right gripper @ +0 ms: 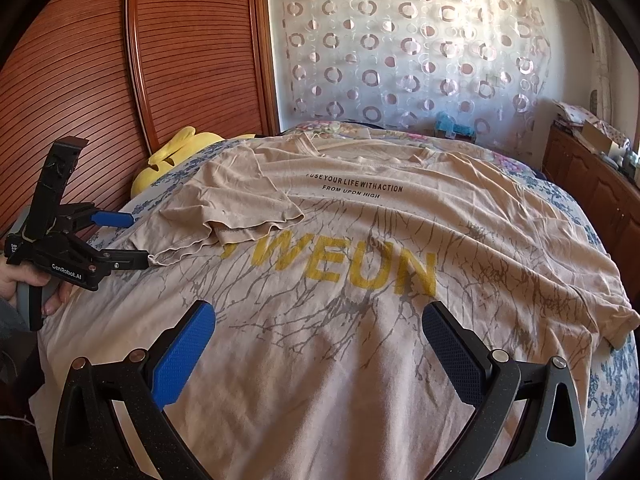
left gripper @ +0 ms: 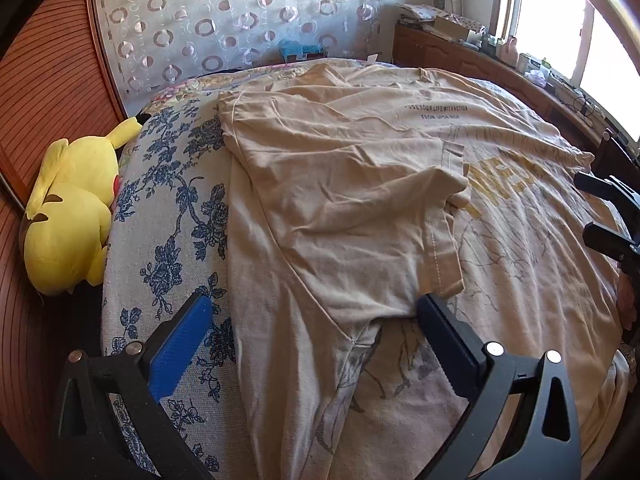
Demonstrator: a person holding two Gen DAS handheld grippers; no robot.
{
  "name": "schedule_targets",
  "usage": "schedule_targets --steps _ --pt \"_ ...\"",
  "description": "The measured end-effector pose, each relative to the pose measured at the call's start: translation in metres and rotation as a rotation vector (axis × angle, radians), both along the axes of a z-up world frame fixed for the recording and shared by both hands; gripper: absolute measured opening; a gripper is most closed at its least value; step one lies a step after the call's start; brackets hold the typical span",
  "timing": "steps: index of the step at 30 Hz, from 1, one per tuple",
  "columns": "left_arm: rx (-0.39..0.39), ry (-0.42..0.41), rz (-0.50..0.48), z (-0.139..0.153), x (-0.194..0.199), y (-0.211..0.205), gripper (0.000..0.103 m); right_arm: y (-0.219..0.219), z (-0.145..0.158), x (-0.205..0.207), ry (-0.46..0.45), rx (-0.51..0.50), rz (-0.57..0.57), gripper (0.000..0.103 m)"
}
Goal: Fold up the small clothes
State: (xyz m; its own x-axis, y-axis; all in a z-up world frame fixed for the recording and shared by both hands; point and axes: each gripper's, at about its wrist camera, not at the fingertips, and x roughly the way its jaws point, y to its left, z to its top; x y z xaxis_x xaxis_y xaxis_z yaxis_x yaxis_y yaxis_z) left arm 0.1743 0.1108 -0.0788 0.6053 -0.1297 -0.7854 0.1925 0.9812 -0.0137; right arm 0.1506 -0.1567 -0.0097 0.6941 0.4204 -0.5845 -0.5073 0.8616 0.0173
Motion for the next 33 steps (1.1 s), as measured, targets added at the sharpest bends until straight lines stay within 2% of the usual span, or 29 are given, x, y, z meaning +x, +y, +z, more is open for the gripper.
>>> schedule_targets --steps 6,10,13,17,20,27,33 --pt "0.009 0.008 0.019 0.002 -0.003 0.006 0.103 0.004 0.002 0.001 0.007 -0.024 0.029 0.103" --pt "-0.002 -0.022 0.041 0.009 -0.018 0.025 0.102 0.016 0.004 -0.003 -0.007 -0.062 0.079 0.101" --pt "0.045 -0.006 0.073 0.005 -0.020 0.038 0.103 0.033 0.008 -0.008 -0.014 -0.071 0.134 0.092" --pt "-0.012 0.008 0.074 0.001 -0.022 0.053 0.103 0.063 0.015 -0.010 -0.014 -0.072 0.234 0.065" --pt "-0.010 0.001 0.066 0.000 -0.022 0.053 0.103 0.084 0.017 -0.006 -0.002 -0.079 0.302 0.047" --pt "-0.017 -0.008 0.069 0.000 -0.022 0.054 0.103 0.124 0.007 0.010 0.061 -0.119 0.417 0.028" --pt "-0.019 -0.015 0.077 -0.001 -0.024 0.055 0.103 0.146 -0.006 0.027 0.063 -0.183 0.424 0.022"
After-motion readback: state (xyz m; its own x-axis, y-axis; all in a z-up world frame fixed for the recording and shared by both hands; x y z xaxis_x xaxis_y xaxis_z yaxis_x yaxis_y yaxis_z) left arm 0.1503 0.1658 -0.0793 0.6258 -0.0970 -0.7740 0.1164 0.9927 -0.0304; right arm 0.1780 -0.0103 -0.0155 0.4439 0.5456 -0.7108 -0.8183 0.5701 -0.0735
